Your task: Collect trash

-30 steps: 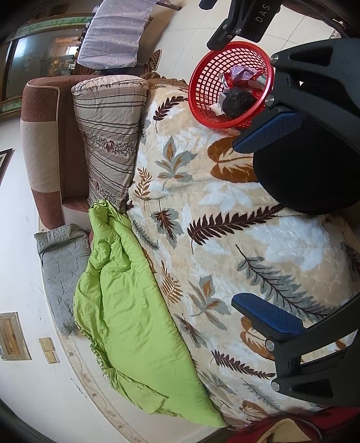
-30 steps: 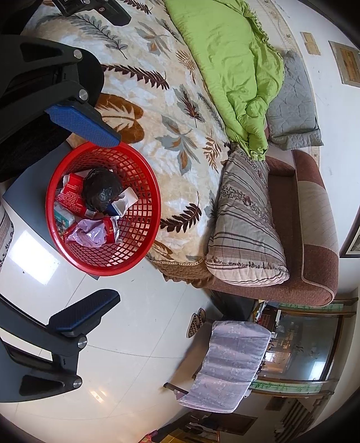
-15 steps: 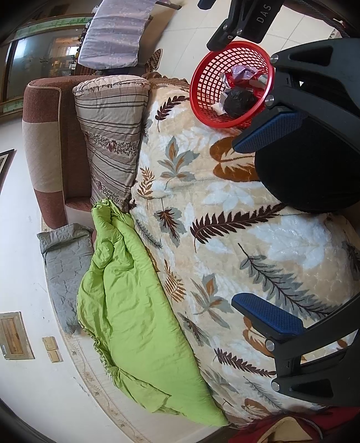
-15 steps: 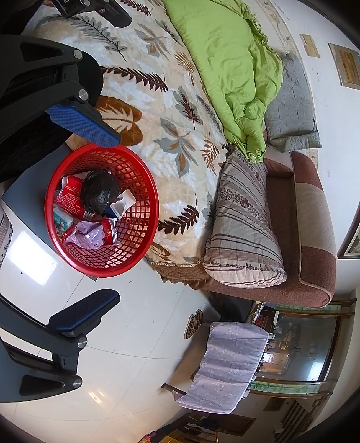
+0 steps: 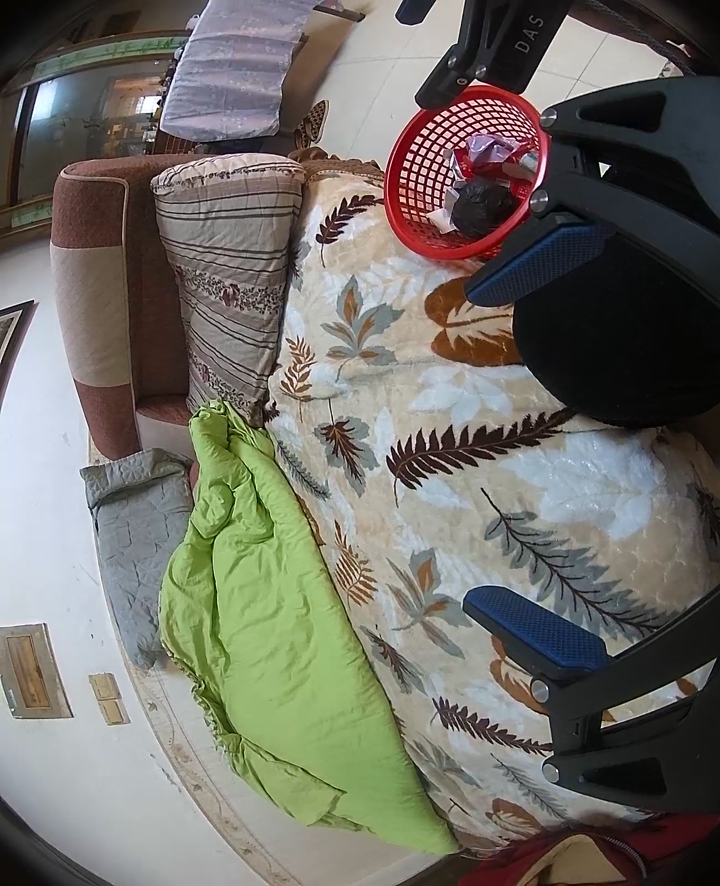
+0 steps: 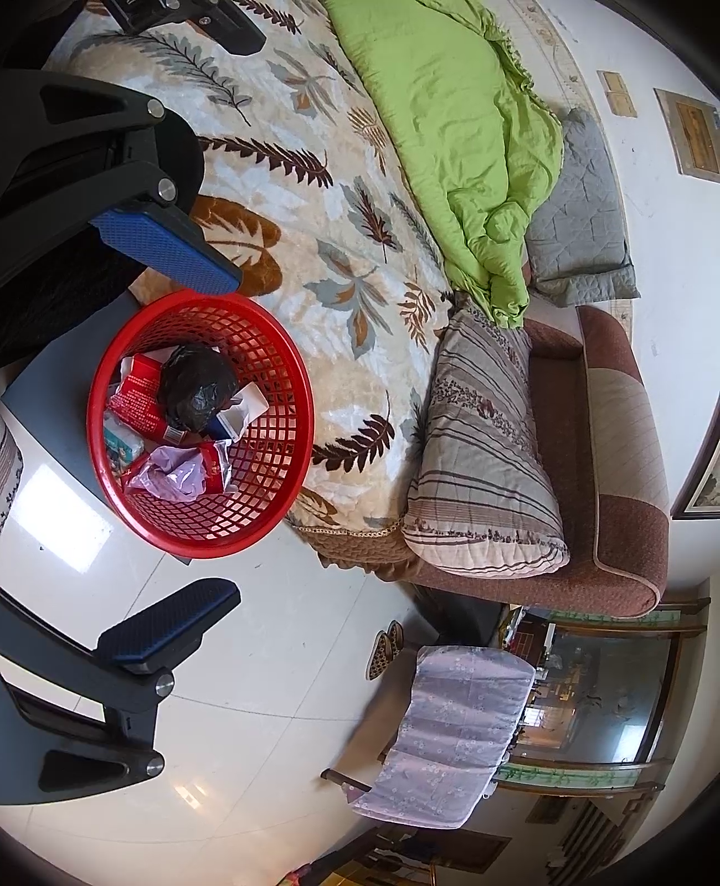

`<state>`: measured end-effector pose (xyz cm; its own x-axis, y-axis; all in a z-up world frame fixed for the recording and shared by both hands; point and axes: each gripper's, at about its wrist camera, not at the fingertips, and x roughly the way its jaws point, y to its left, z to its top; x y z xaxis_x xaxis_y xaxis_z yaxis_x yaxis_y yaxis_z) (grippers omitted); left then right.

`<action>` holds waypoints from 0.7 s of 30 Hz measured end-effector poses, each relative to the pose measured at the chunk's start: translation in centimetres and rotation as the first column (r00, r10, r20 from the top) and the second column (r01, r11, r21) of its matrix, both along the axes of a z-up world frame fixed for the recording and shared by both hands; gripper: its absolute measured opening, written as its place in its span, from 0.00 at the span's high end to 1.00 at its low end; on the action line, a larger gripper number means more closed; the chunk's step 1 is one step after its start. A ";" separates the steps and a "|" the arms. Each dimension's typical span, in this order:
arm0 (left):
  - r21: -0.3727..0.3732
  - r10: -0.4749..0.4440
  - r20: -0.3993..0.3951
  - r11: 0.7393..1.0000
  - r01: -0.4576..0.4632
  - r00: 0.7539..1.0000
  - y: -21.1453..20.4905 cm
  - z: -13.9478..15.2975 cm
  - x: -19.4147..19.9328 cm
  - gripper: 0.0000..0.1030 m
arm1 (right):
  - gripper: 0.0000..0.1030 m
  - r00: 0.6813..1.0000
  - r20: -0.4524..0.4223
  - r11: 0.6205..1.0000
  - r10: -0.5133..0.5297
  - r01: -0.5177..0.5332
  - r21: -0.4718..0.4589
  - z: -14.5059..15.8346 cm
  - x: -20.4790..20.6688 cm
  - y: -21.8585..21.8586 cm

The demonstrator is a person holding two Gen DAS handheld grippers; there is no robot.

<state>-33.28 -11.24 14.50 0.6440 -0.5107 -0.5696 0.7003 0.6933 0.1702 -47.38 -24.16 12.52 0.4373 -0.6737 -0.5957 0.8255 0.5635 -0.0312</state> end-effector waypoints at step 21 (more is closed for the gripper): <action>-0.012 0.020 -0.005 1.000 -0.020 1.000 0.2 -0.2 0.6 0.02 | 0.00 1.000 0.001 0.999 0.031 -0.031 -0.013 0.0 1.1 0.4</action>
<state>-32.64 -11.00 14.26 0.6513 -0.5050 -0.5664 0.6872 0.7091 0.1580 -46.28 -23.77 12.48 0.4593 -0.6675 -0.5860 0.8075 0.5887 -0.0377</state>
